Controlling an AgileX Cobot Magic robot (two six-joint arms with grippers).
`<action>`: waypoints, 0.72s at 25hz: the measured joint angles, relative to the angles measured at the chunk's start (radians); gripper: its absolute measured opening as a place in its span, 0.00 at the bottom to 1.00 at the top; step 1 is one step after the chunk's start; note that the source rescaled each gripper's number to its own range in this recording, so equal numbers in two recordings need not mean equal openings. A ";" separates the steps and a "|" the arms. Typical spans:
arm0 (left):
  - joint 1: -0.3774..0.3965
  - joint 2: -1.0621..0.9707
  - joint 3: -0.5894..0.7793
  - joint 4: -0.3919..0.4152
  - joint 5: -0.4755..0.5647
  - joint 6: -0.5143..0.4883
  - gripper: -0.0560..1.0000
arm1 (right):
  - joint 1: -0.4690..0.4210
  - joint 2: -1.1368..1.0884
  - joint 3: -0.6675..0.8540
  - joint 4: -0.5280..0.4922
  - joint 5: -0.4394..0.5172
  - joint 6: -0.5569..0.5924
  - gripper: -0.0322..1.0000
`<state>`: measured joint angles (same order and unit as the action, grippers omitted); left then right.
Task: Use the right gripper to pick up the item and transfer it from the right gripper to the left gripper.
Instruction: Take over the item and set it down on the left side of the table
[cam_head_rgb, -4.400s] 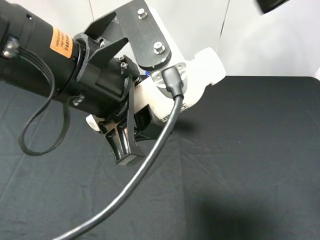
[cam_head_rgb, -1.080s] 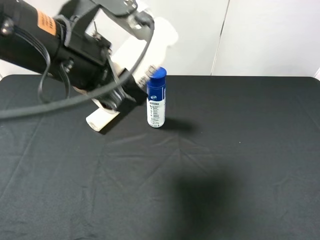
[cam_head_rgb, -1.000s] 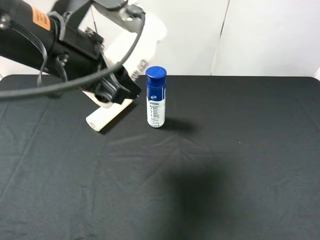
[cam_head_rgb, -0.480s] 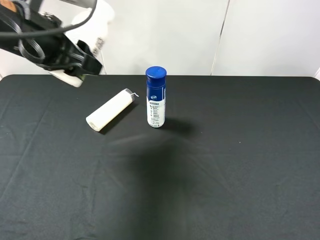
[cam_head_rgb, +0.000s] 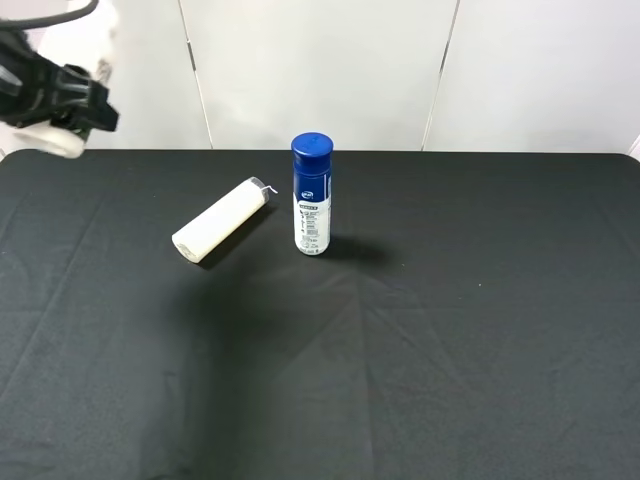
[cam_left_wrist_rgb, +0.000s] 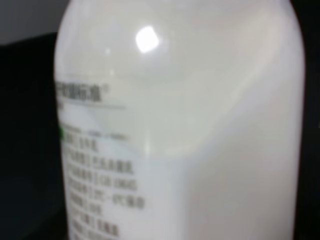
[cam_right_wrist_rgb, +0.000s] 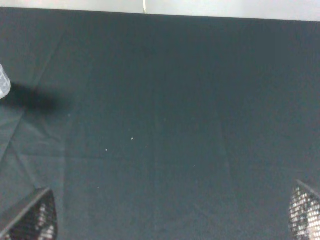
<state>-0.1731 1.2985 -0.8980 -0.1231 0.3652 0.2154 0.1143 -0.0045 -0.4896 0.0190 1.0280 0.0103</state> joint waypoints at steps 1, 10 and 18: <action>0.017 0.003 0.013 0.000 0.000 -0.006 0.07 | 0.000 0.000 0.000 0.000 0.000 0.000 1.00; 0.111 0.143 0.088 -0.005 0.000 -0.022 0.07 | 0.000 0.000 0.000 0.000 0.000 0.000 1.00; 0.115 0.331 0.091 -0.068 -0.018 -0.024 0.07 | 0.000 0.000 0.000 0.000 0.000 0.000 1.00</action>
<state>-0.0586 1.6300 -0.8070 -0.1908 0.3468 0.1909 0.1143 -0.0045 -0.4896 0.0190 1.0280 0.0103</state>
